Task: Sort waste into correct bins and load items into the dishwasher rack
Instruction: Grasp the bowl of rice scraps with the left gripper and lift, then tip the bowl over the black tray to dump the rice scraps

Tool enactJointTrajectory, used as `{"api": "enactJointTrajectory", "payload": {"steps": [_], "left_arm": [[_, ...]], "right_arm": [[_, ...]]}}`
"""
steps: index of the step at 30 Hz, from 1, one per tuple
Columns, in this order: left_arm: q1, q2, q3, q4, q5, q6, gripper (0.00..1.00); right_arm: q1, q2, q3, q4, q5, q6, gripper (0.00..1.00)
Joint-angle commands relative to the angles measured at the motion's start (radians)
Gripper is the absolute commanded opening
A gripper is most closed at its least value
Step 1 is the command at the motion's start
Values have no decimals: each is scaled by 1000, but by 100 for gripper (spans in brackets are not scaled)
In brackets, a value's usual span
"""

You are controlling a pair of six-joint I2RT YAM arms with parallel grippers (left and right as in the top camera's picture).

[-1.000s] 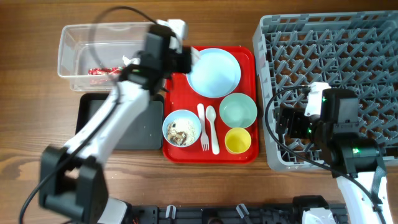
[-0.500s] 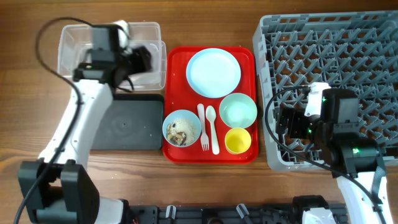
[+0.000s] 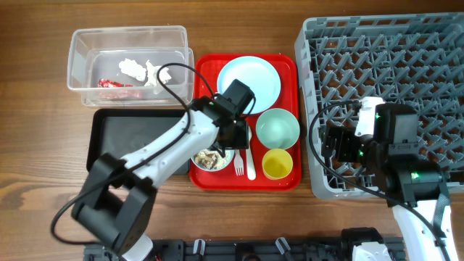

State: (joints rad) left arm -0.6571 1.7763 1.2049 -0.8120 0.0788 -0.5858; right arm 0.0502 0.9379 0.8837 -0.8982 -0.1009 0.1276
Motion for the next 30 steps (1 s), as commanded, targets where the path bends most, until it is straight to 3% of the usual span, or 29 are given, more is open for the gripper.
{"api": "enactJointTrajectory", "payload": {"steps": [1, 8, 16, 20, 24, 30], "left_arm": [[-15, 87, -10, 25, -16, -33, 43], [-28, 132, -10, 36, -16, -32, 4], [-10, -4, 93, -73, -17, -21, 4], [107, -127, 93, -143, -11, 0, 4], [311, -173, 90, -167, 200, 176, 4], [637, -172, -65, -49, 604, 423, 4]], "right_arm": [[4, 1, 21, -1, -12, 6, 100], [4, 1, 21, -2, -12, 6, 100], [4, 1, 21, -5, -12, 6, 100], [4, 1, 21, -5, -12, 6, 100], [4, 1, 21, -5, -12, 6, 100], [4, 1, 21, -5, -12, 6, 100]]}}
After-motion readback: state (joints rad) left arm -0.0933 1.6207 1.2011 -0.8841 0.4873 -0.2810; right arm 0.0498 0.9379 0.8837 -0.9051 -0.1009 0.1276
